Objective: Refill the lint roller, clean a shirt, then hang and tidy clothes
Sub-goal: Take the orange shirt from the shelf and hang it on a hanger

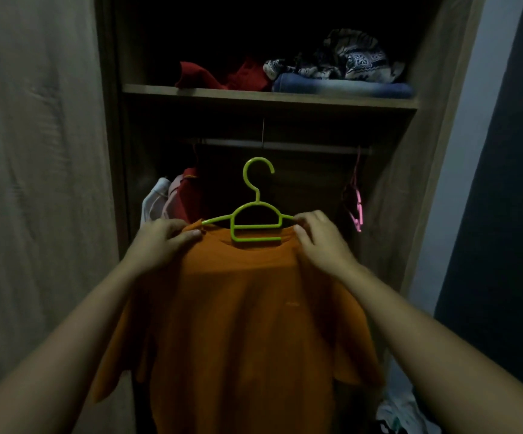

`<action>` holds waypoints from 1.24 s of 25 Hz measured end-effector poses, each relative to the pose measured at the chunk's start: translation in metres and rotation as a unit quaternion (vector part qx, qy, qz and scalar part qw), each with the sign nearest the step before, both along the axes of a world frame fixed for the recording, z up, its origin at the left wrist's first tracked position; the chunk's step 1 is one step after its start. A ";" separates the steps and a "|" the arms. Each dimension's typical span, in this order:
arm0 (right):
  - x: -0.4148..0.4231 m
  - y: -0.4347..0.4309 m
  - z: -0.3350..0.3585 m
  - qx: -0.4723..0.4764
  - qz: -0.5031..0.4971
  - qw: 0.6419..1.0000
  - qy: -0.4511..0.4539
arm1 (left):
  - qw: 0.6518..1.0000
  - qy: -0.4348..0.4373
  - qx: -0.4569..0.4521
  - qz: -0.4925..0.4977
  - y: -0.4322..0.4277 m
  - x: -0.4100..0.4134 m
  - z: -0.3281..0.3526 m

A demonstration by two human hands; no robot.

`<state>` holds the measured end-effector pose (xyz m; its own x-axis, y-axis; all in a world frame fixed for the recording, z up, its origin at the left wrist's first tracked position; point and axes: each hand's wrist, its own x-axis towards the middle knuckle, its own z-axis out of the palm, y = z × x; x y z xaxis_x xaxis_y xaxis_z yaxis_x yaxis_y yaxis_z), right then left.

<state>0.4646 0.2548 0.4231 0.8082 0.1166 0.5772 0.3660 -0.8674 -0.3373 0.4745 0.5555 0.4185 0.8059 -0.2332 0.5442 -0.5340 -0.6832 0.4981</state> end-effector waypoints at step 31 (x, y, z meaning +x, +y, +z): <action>0.186 0.068 0.070 0.396 0.252 0.844 0.261 | 0.929 0.122 -0.325 -0.128 -0.114 0.079 0.014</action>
